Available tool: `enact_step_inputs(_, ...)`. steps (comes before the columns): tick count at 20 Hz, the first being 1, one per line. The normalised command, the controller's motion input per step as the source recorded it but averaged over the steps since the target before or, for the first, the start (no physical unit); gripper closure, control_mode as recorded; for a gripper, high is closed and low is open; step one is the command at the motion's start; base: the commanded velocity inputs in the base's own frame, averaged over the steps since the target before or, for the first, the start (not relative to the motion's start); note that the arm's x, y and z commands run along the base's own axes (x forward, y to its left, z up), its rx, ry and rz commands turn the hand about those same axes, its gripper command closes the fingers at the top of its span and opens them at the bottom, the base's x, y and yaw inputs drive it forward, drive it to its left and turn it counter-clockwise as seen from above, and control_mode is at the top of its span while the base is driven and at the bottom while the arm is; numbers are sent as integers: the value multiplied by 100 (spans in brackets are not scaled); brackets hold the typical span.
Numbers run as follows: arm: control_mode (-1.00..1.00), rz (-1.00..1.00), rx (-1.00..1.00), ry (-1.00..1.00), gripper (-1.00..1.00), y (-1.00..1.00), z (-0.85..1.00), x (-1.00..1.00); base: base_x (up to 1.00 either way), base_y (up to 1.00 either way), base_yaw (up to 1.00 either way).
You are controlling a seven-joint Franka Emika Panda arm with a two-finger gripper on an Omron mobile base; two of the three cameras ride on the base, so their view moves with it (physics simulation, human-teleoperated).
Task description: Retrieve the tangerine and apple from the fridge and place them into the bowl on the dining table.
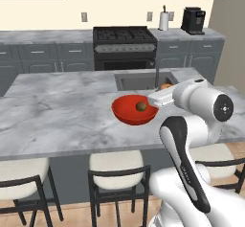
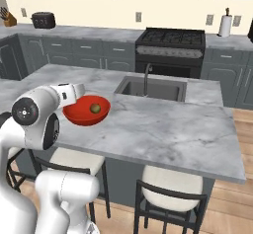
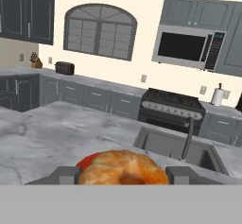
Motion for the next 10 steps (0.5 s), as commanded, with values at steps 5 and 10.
enact_step_inputs(5, -100, 0, 0, 2, 100, 0, 0, 11, 25, 1, 0)
enact_step_inputs(10, -100, 0, 0, 35, 100, 0, 0, 72, 0, 0, 0)
